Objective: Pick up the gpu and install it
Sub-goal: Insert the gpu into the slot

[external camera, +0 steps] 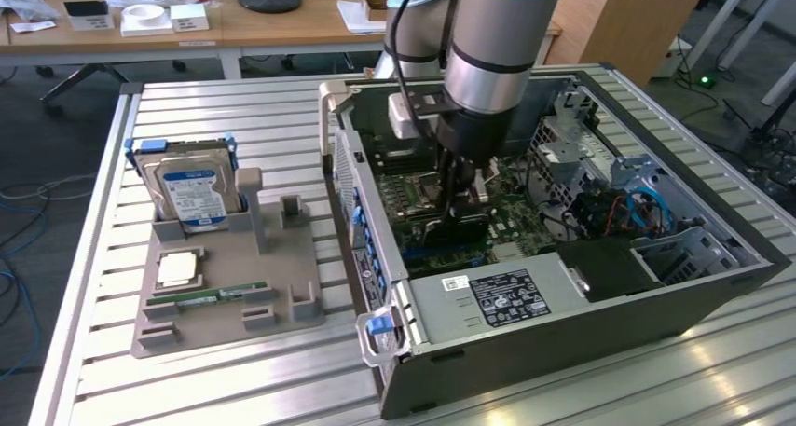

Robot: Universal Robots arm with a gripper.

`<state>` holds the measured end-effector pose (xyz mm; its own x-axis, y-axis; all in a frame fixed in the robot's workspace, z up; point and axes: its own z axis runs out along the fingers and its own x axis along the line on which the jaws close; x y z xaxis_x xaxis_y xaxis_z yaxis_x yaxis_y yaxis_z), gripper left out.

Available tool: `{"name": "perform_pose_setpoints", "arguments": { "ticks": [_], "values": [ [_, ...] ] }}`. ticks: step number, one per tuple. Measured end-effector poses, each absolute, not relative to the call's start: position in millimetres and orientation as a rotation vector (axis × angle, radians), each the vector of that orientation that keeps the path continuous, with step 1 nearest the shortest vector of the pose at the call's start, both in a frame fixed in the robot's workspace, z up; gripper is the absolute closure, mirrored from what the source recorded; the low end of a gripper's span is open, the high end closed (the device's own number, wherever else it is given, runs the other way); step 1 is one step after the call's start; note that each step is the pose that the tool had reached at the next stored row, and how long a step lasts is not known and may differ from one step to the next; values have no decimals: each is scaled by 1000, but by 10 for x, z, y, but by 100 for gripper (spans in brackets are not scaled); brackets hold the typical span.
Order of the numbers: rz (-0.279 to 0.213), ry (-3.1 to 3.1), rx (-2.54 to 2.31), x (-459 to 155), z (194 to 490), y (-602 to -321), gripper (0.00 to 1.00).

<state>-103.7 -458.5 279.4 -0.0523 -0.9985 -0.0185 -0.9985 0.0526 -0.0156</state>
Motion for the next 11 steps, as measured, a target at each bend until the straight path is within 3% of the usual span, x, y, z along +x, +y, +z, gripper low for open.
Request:
{"name": "perform_pose_setpoints", "arguments": {
  "ticks": [11],
  "values": [
    [1, 2261, -2145, -1037, 3238, -4586, 66]
  ]
}}
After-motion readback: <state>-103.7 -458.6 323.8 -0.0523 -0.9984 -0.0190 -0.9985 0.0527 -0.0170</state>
